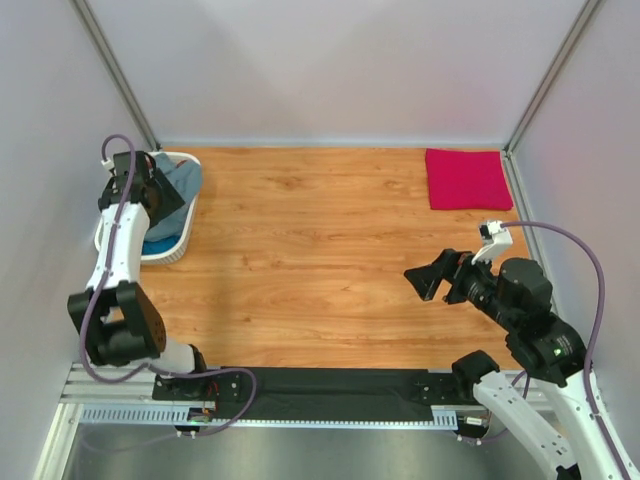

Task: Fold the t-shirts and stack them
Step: Grab the tshirt from the pile

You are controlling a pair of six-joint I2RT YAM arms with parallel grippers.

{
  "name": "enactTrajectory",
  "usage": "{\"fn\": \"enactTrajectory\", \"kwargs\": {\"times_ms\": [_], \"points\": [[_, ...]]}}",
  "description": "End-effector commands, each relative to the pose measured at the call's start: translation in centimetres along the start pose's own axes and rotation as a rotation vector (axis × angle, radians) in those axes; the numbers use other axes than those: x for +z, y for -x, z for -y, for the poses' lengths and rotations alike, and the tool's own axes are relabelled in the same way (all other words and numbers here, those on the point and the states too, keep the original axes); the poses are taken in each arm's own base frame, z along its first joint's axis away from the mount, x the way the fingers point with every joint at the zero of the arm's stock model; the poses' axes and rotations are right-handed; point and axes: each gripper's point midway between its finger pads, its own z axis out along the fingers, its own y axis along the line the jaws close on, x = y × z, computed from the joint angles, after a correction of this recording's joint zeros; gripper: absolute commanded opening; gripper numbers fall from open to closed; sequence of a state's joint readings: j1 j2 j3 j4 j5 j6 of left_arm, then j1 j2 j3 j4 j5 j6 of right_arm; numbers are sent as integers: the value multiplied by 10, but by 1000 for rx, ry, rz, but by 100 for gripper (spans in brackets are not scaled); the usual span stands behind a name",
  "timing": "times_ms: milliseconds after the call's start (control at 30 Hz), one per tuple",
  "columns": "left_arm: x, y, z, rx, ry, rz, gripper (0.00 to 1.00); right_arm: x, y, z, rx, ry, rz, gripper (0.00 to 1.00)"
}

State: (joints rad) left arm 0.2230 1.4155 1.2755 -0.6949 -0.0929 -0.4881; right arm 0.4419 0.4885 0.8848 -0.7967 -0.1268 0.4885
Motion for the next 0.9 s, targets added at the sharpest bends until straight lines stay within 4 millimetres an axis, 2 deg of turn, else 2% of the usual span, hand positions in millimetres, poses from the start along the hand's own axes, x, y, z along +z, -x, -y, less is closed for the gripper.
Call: {"fn": "enactTrajectory", "kwargs": {"times_ms": [0, 33, 67, 100, 133, 167, 233, 267, 333, 433, 533, 733, 800, 833, 867], "points": [[24, 44, 8, -24, -4, 89, 73, -2, 11, -16, -75, 91, 49, 100], [44, 39, 7, -16, 9, 42, 72, -2, 11, -16, -92, 96, 50, 100], [51, 38, 10, -7, 6, 18, 71, -2, 12, -16, -97, 97, 52, 100], [52, 47, 14, -2, 7, 12, 68, -2, 14, -17, -104, 98, 58, 100], [68, 40, 11, 2, 30, -30, 68, -2, 17, -16, -109, 92, 67, 100], [72, 47, 10, 1, 54, -20, 67, -2, 17, -16, -113, 92, 70, 100], [91, 39, 5, 5, 87, -58, 66, -1, 20, -17, -113, 90, 80, 100], [93, 44, 6, 2, 89, -56, 65, -1, 21, -17, -112, 88, 81, 100], [104, 38, 6, 10, 97, -87, 61, -2, 23, -20, -107, 99, 80, 100], [105, 41, 7, 15, 97, -97, 53, -4, 24, -22, -99, 104, 79, 100], [107, 42, 8, 20, 89, -86, 53, -10, 27, -25, -91, 111, 92, 100], [130, 27, 7, 36, 90, -156, 53, -19, 27, -26, -66, 119, 120, 100], [134, 23, 9, 44, 80, -169, 47, -20, 27, -23, -65, 100, 118, 100], [135, 22, 9, 47, 78, -175, 38, -20, 29, -21, -63, 83, 119, 100], [132, 28, 11, 49, 72, -166, 15, -21, 28, -20, -64, 75, 111, 100]]}}
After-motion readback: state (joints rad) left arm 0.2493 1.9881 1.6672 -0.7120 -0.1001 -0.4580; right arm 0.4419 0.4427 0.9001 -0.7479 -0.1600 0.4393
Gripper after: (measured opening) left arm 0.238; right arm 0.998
